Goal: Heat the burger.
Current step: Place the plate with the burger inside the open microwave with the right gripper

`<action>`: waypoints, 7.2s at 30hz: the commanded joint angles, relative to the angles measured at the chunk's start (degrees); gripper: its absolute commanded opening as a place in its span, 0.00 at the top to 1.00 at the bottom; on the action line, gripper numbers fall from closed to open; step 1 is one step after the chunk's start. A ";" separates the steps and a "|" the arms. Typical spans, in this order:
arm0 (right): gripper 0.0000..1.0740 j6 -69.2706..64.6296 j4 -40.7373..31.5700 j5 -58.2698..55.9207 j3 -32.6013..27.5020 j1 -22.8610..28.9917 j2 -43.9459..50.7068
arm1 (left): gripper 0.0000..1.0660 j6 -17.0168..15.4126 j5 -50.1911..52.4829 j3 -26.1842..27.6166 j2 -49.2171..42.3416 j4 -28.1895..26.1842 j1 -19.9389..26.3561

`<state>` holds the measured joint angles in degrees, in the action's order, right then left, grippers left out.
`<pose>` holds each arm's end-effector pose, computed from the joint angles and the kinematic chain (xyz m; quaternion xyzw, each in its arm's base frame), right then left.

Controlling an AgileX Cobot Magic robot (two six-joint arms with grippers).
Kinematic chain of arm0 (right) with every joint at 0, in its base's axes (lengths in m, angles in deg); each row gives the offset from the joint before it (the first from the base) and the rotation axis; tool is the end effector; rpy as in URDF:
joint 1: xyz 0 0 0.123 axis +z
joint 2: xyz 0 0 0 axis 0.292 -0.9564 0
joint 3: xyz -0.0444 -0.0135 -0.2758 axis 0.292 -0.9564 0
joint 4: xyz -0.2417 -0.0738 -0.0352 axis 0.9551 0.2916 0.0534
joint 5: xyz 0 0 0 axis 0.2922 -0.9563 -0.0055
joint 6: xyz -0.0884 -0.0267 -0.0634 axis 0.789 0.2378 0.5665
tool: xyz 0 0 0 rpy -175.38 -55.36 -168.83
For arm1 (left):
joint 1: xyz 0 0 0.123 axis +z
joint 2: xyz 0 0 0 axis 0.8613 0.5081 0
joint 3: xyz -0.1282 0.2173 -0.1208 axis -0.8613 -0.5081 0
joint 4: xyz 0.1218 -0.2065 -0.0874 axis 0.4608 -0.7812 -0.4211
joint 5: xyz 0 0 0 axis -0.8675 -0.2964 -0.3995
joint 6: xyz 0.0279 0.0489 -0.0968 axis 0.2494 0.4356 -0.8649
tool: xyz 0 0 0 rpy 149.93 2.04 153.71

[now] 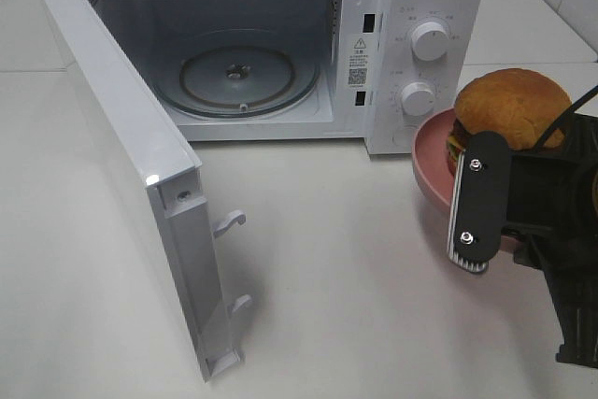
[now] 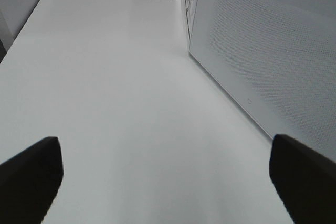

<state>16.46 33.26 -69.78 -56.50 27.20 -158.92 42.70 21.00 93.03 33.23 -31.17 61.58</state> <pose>0.1800 0.1213 0.1833 -0.6207 0.7368 -0.1633 0.2125 0.0195 -0.0079 0.2743 -0.0032 0.8478 -0.0277 0.5296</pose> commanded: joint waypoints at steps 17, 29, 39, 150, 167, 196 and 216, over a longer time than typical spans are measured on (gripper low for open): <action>0.95 19.88 2.86 10.31 0.29 0.11 0.69 | 0.06 0.00 -0.23 -0.11 -0.69 -0.57 0.17; 0.95 25.38 2.86 15.07 0.29 0.11 0.69 | 0.06 0.00 -0.23 -0.11 -0.69 -0.57 0.17; 0.95 30.37 2.81 18.62 0.29 0.11 0.69 | 0.06 0.00 -0.23 -0.11 -0.69 -0.57 0.17; 1.00 73.17 -34.38 27.10 5.61 -2.81 -5.61 | 0.06 0.06 -0.23 -0.11 -0.69 -0.57 0.17; 1.00 73.57 -34.43 27.39 10.94 -2.81 -13.12 | 0.06 0.06 -0.23 -0.11 -0.69 -0.57 0.17; 1.00 73.57 -34.66 27.50 21.66 -2.81 -22.86 | 0.06 0.06 -0.23 -0.11 -0.69 -0.57 0.17; 1.00 75.97 -34.84 27.62 28.07 -6.07 -28.82 | 0.06 -0.06 -0.23 -0.11 -0.69 -0.57 0.17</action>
<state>91.00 -1.24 -45.71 -29.57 21.58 -188.37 42.70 21.00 93.03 33.23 -31.17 61.58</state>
